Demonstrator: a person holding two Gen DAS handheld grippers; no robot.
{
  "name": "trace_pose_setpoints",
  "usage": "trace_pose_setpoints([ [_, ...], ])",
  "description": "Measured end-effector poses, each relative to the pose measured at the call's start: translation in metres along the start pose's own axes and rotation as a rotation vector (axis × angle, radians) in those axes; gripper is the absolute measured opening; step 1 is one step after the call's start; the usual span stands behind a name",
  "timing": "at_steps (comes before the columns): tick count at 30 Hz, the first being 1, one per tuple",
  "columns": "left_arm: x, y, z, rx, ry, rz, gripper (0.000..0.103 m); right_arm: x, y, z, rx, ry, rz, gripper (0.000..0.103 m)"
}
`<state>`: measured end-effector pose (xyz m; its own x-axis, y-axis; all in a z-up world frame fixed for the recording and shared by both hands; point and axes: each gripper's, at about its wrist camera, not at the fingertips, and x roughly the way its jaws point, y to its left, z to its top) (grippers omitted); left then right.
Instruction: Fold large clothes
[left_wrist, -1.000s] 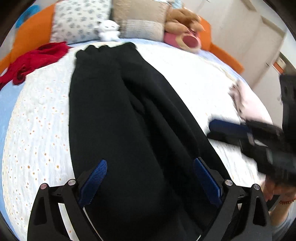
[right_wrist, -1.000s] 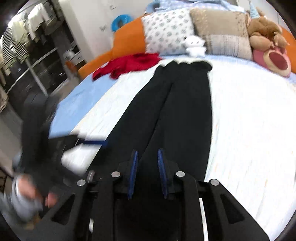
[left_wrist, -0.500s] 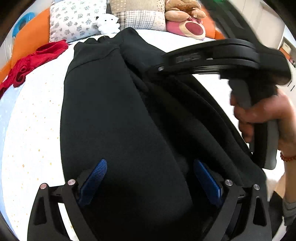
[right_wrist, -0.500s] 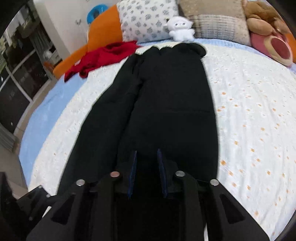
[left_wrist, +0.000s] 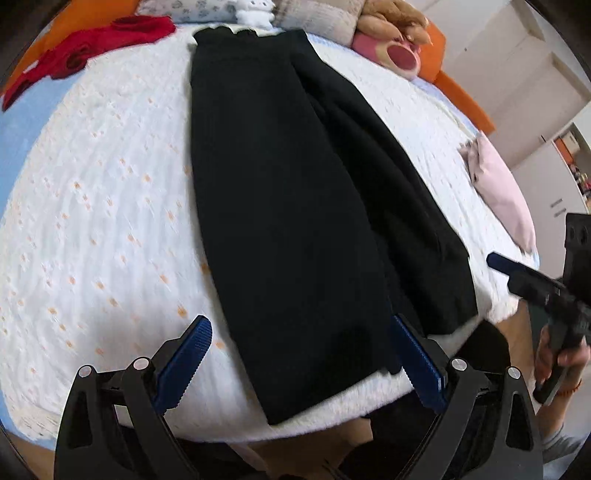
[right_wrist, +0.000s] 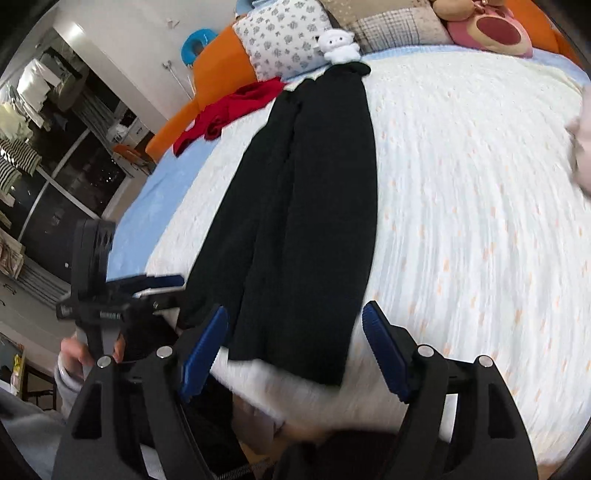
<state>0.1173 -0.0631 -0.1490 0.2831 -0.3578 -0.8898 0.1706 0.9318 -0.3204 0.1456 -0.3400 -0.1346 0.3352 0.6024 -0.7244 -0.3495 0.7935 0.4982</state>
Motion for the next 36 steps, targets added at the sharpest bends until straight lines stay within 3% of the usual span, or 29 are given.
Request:
trace_pose_setpoints([
  [2,0.013,-0.003,-0.008,0.009,0.038,-0.008,0.097,0.006,0.004,-0.011,0.006,0.019,0.013,0.075],
  [4,0.027,-0.005,-0.016,0.017,0.077,-0.011,0.097,0.016,0.003,-0.017,0.02,0.036,-0.037,0.074],
  [6,0.031,-0.009,-0.021,0.038,0.069,0.013,0.097,0.021,0.005,-0.02,0.004,0.033,-0.134,0.075],
  [9,0.028,-0.007,-0.025,0.022,0.041,-0.006,0.097,0.025,0.004,-0.024,0.01,0.04,-0.133,0.075],
  [13,0.018,0.02,-0.025,-0.11,0.007,-0.128,0.097,0.04,0.008,-0.035,-0.023,0.098,-0.117,0.059],
  [18,0.015,0.023,-0.02,-0.121,-0.006,-0.146,0.095,0.047,0.011,-0.034,-0.082,0.093,-0.166,0.039],
  [20,0.012,0.028,-0.02,-0.144,-0.026,-0.159,0.087,0.046,0.008,-0.03,-0.059,0.087,-0.132,0.033],
  [23,0.015,0.023,-0.016,-0.123,-0.033,-0.103,0.068,0.045,0.01,-0.026,-0.076,0.089,-0.123,0.025],
  [26,0.011,0.025,-0.018,-0.113,-0.052,-0.073,0.043,0.04,0.009,-0.023,-0.078,0.092,-0.092,0.019],
  [27,0.009,0.027,-0.018,-0.106,-0.062,-0.074,0.029,0.037,0.009,-0.021,-0.076,0.085,-0.075,0.016],
  [28,0.004,0.03,-0.017,-0.101,-0.072,-0.076,0.024,0.035,0.01,-0.02,-0.081,0.078,-0.06,0.015],
  [32,-0.008,0.037,-0.004,-0.102,-0.073,-0.159,0.022,0.017,0.007,-0.007,-0.057,0.022,0.051,0.012],
  [36,-0.023,0.027,0.014,-0.045,-0.067,-0.163,0.022,0.007,0.006,0.017,-0.042,-0.009,0.119,0.012],
])
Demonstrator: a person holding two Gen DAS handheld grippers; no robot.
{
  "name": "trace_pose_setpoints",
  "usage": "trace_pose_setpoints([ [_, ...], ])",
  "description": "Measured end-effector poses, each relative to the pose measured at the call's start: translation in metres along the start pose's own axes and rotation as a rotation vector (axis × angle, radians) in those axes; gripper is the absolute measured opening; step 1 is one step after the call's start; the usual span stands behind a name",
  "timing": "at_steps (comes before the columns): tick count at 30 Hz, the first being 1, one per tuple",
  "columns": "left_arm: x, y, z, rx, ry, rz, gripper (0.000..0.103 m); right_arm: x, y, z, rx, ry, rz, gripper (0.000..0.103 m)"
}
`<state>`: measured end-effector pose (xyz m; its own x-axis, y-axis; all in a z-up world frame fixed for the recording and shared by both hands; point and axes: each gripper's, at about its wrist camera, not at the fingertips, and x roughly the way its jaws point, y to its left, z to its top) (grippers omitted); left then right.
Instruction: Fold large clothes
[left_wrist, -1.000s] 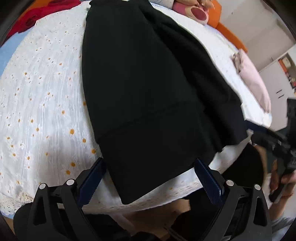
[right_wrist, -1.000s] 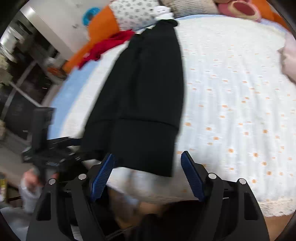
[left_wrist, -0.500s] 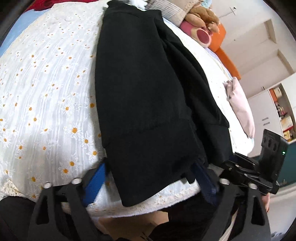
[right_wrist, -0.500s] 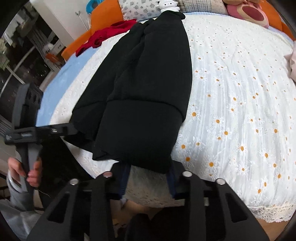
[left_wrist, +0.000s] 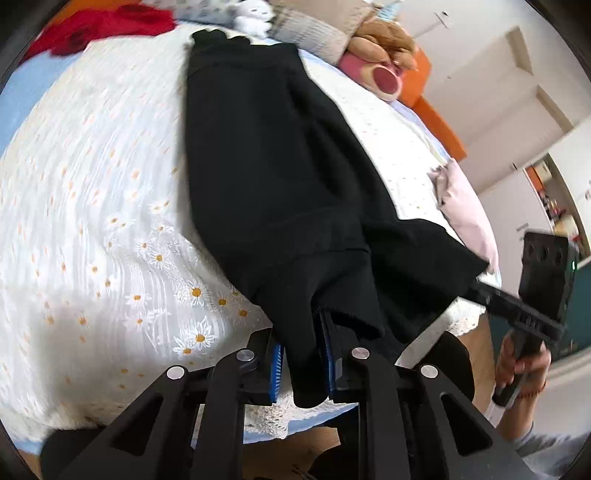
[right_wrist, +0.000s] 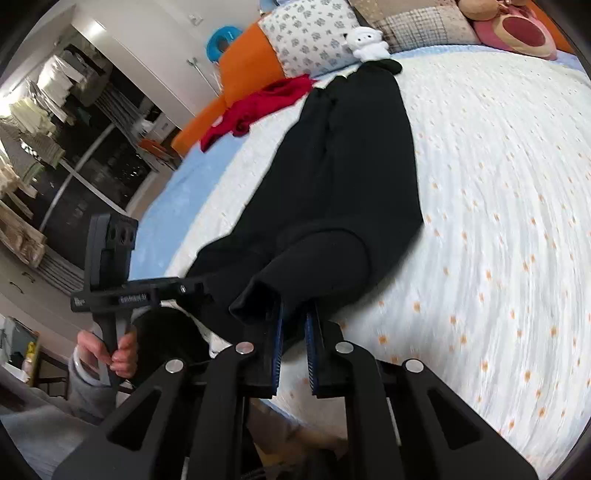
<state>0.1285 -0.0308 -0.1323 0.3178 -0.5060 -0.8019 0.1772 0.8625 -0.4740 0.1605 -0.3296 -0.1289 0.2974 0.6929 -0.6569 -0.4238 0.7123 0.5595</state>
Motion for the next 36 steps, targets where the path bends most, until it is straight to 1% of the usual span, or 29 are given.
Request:
trace_pose_setpoints([
  [1,-0.001,-0.004,0.003,0.02,0.012,0.015,0.023,0.0,0.001,0.004,-0.009,0.003,0.0,0.012],
  [2,0.002,-0.01,0.004,0.019,0.018,0.017,0.025,0.0,0.005,0.007,-0.034,0.008,-0.011,0.012],
  [3,0.003,-0.009,0.003,0.008,0.029,0.012,0.036,0.002,0.007,0.007,-0.042,0.014,-0.01,0.012],
  [4,0.007,-0.01,0.002,-0.007,0.049,0.008,0.051,0.006,0.007,0.007,-0.042,0.029,-0.004,0.012],
  [6,0.012,-0.005,-0.003,-0.04,0.077,0.024,0.06,0.011,0.006,0.0,-0.036,0.054,-0.004,0.012],
  [7,0.015,-0.007,-0.006,-0.031,0.094,0.061,0.066,0.013,0.004,-0.003,-0.032,0.064,-0.004,0.012],
  [9,0.012,-0.012,-0.012,0.004,0.09,0.135,0.066,0.016,0.0,-0.007,-0.013,0.075,0.006,0.012],
  [11,0.007,-0.022,-0.013,0.053,0.074,0.149,0.065,0.017,-0.003,-0.008,-0.002,0.075,0.01,0.012],
  [12,0.004,-0.027,-0.014,0.072,0.061,0.156,0.059,0.016,-0.003,-0.009,0.002,0.073,0.012,0.012],
  [13,0.002,-0.031,-0.014,0.086,0.053,0.171,0.051,0.015,-0.002,-0.009,0.0,0.07,0.01,0.012],
  [14,0.001,-0.033,-0.013,0.099,0.049,0.189,0.047,0.014,-0.002,-0.009,-0.004,0.069,0.008,0.012],
  [16,0.003,-0.03,-0.013,0.096,0.055,0.207,0.028,0.014,0.0,-0.008,-0.014,0.065,0.005,0.012],
  [17,0.005,-0.024,-0.015,0.087,0.068,0.227,0.023,0.014,0.0,-0.008,-0.017,0.066,0.005,0.012],
  [18,0.008,-0.02,-0.017,0.079,0.078,0.235,0.022,0.015,0.0,-0.008,-0.019,0.065,0.006,0.012],
  [19,0.009,-0.016,-0.019,0.067,0.083,0.232,0.019,0.016,0.0,-0.007,-0.022,0.065,0.009,0.012],
  [20,0.011,-0.014,-0.021,0.058,0.085,0.227,0.019,0.017,0.0,-0.008,-0.022,0.064,0.013,0.012],
  [24,0.003,-0.008,-0.019,0.028,0.076,0.16,0.014,0.017,-0.003,-0.009,-0.008,0.054,0.046,0.011],
  [26,-0.006,-0.006,-0.013,0.004,0.065,0.081,0.014,0.014,0.0,-0.002,-0.015,0.042,0.054,0.011],
  [28,-0.018,-0.009,-0.001,-0.002,0.05,0.028,0.014,0.01,0.001,0.006,-0.019,0.033,0.075,0.01],
  [29,-0.023,-0.009,0.008,-0.001,0.048,-0.007,0.014,0.008,0.002,0.013,-0.026,0.024,0.079,0.01],
  [32,-0.033,-0.01,0.034,0.01,0.037,-0.078,0.014,0.001,0.003,0.031,-0.046,-0.003,0.088,0.008],
  [33,-0.035,-0.007,0.046,0.007,0.026,-0.095,0.014,-0.002,0.003,0.041,-0.055,-0.023,0.087,0.004],
  [35,-0.035,0.002,0.066,-0.015,0.005,-0.13,0.014,-0.008,-0.002,0.061,-0.058,-0.067,0.079,0.004],
  [36,-0.033,0.008,0.076,-0.03,-0.006,-0.136,0.014,-0.009,-0.004,0.068,-0.051,-0.084,0.075,0.003],
])
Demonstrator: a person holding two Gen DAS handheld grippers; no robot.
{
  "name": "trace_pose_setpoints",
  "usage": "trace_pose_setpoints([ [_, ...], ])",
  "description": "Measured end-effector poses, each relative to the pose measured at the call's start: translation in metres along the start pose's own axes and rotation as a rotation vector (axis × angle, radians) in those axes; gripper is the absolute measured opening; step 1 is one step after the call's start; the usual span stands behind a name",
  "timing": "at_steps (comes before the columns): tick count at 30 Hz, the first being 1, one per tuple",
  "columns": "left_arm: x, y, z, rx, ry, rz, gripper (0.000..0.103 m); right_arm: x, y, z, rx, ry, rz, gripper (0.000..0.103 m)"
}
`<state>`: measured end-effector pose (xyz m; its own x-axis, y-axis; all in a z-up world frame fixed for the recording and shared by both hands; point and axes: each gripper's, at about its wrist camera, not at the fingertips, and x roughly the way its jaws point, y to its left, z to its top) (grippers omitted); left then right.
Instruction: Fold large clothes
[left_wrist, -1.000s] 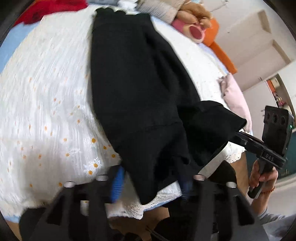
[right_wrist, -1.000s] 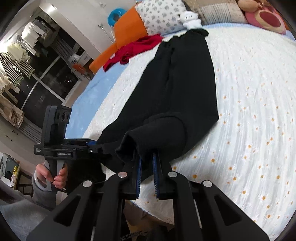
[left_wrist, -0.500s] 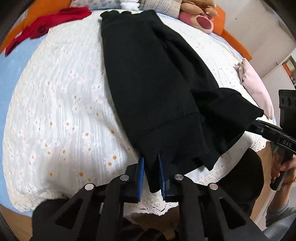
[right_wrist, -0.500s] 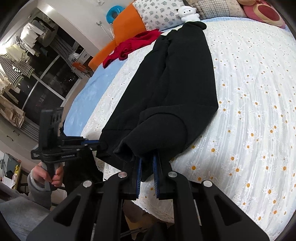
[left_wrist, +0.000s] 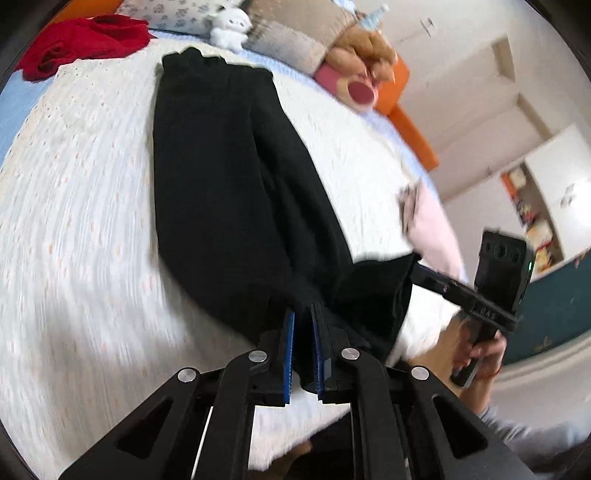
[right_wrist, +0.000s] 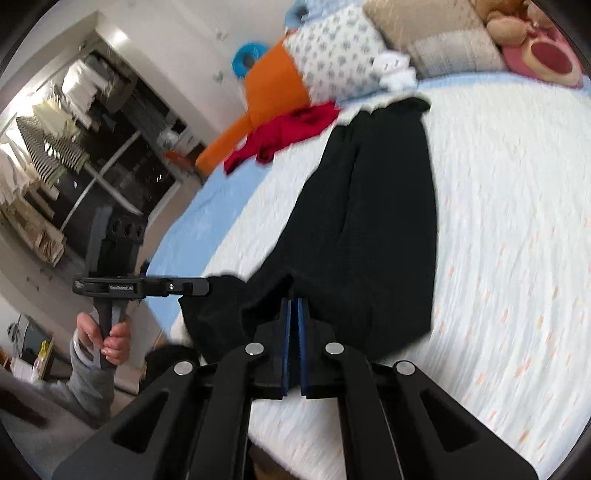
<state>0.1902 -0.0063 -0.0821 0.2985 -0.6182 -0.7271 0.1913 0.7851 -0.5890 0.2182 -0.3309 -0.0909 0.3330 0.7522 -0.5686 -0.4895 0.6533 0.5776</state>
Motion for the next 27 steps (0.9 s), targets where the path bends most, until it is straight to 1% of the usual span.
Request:
trace_pose_setpoints([
  [2,0.004,0.013,0.019,-0.022,-0.023,0.004,0.014,0.003,-0.009,0.015,0.006,-0.014,-0.005,0.002],
  [3,0.007,0.018,0.023,-0.033,-0.025,-0.002,0.014,0.004,-0.014,0.021,0.005,-0.031,-0.02,0.003],
  [4,0.011,0.021,0.024,-0.037,-0.019,-0.015,0.014,0.005,-0.014,0.022,-0.017,-0.029,-0.013,0.003],
  [6,0.022,0.023,0.017,-0.015,0.009,-0.007,0.014,0.009,-0.01,0.013,-0.096,0.022,0.006,0.01],
  [7,0.028,0.023,0.014,-0.021,0.023,-0.011,0.014,0.01,-0.008,0.006,-0.13,0.037,-0.005,0.038],
  [8,0.035,0.028,0.01,-0.041,0.043,-0.026,0.014,0.009,-0.008,0.0,-0.145,0.048,-0.03,0.059],
  [9,0.04,0.029,0.008,-0.056,0.051,-0.032,0.014,0.01,-0.011,-0.009,-0.151,0.073,-0.088,0.086],
  [10,0.043,0.034,0.005,-0.075,0.053,-0.035,0.014,0.011,-0.015,-0.018,-0.143,0.107,-0.124,0.085],
  [11,0.046,0.035,0.004,-0.084,0.052,-0.039,0.014,0.012,-0.017,-0.022,-0.124,0.127,-0.123,0.085],
  [12,0.046,0.034,0.001,-0.089,0.05,-0.041,0.014,0.011,-0.02,-0.028,-0.079,0.153,-0.106,0.085],
  [14,0.042,0.03,-0.011,-0.085,0.043,-0.032,0.014,0.006,-0.015,-0.038,-0.061,0.156,-0.113,0.085],
  [17,0.038,0.016,-0.038,-0.066,0.043,0.023,0.018,0.002,0.001,-0.058,-0.106,0.159,-0.186,0.085],
  [19,0.037,0.009,-0.057,-0.06,0.057,0.072,0.023,0.006,0.009,-0.075,-0.114,0.168,-0.219,0.083],
  [20,0.039,0.006,-0.062,-0.055,0.066,0.094,0.025,0.007,0.011,-0.08,-0.123,0.176,-0.239,0.083],
  [22,0.042,0.001,-0.076,-0.042,0.082,0.146,0.034,0.016,0.017,-0.093,-0.174,0.192,-0.309,0.08],
  [23,0.044,-0.002,-0.087,-0.034,0.094,0.181,0.037,0.018,0.018,-0.097,-0.192,0.198,-0.329,0.08],
  [25,0.052,-0.009,-0.103,0.0,0.123,0.246,0.045,0.026,0.021,-0.104,-0.222,0.2,-0.356,0.07],
  [27,0.062,-0.009,-0.114,0.011,0.15,0.262,0.045,0.032,0.024,-0.106,-0.245,0.207,-0.375,0.069],
])
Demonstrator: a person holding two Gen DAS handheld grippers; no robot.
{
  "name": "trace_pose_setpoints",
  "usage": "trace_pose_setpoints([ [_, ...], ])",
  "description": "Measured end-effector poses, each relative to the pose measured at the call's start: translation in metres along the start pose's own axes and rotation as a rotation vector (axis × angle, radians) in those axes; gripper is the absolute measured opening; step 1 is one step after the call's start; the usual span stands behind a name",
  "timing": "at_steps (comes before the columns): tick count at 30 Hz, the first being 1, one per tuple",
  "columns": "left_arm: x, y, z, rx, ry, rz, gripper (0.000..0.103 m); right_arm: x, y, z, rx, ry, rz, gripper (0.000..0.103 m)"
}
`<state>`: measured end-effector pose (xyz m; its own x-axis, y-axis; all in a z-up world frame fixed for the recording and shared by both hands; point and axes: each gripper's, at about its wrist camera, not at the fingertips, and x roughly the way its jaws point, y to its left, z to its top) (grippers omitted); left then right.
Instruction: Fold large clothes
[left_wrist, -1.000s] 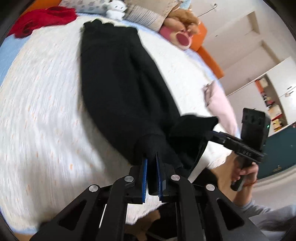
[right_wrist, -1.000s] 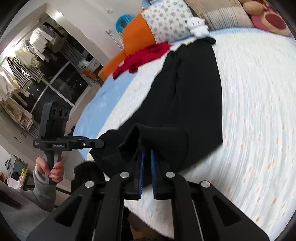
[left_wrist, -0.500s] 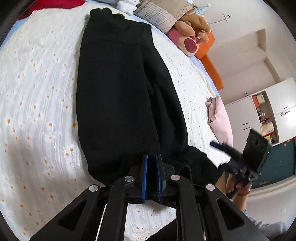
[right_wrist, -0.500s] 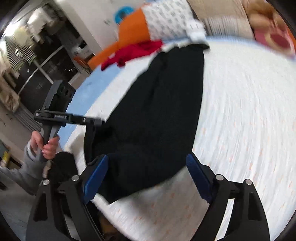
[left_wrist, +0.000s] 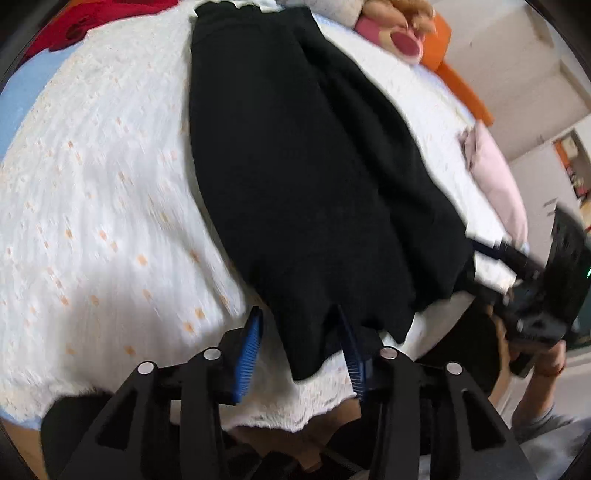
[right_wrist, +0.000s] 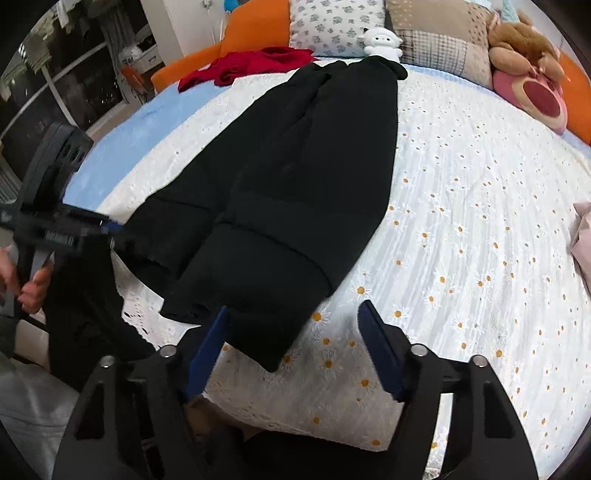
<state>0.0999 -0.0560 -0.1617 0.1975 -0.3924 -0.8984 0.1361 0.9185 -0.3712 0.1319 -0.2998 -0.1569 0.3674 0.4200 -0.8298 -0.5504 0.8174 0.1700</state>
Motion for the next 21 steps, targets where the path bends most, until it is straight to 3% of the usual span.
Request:
trace_pose_setpoints([
  [5,0.011,-0.01,-0.015,0.025,0.005,0.059,0.046,0.002,0.02,-0.004,-0.095,0.031,-0.015,0.068],
  [7,0.008,-0.008,-0.019,0.015,-0.008,0.064,0.046,-0.001,0.024,-0.01,-0.131,0.031,-0.074,0.067],
  [8,0.007,-0.008,-0.021,0.023,-0.013,0.08,0.045,-0.001,0.024,-0.015,-0.148,0.033,-0.111,0.063],
  [9,0.006,-0.008,-0.02,0.027,-0.017,0.088,0.043,0.001,0.021,-0.015,-0.148,0.037,-0.134,0.049],
  [12,0.003,0.0,-0.015,0.005,-0.024,0.078,0.038,0.003,0.006,-0.012,-0.026,0.014,-0.04,0.048],
  [15,-0.002,0.007,-0.012,-0.001,-0.042,0.075,0.038,0.009,0.01,-0.008,-0.034,0.007,-0.015,0.045],
  [16,-0.003,0.008,-0.011,-0.009,-0.047,0.061,0.028,0.01,0.012,-0.006,-0.034,0.007,0.005,0.03],
  [18,-0.005,0.009,-0.006,-0.033,-0.048,-0.01,0.013,0.006,0.009,0.0,0.018,-0.019,0.069,0.019],
  [21,-0.018,0.014,-0.002,-0.051,-0.072,-0.071,0.012,-0.011,-0.003,0.013,0.078,-0.076,0.123,0.013],
])
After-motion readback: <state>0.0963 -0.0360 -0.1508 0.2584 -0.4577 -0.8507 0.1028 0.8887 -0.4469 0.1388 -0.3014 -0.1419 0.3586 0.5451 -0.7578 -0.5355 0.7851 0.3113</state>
